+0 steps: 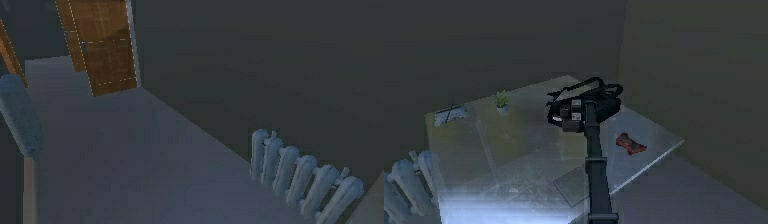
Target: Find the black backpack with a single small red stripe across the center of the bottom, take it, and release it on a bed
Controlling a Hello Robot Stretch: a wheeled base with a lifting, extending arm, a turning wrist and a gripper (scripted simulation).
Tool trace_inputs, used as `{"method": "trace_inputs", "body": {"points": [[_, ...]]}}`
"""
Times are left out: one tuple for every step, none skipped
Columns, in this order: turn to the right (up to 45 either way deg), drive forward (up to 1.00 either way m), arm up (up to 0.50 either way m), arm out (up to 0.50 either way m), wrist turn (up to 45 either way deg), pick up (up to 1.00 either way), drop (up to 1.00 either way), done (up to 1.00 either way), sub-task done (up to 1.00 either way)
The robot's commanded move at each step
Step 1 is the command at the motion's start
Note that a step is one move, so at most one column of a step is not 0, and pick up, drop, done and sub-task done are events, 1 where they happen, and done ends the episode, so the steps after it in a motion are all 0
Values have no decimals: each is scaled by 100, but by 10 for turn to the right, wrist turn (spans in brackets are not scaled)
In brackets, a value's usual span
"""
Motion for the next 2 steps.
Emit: {"method": "trace_inputs", "body": {"points": [[0, 0, 10, 0, 0, 0, 0, 0, 0], [0, 0, 12, 0, 0, 0, 0, 0, 0]]}}
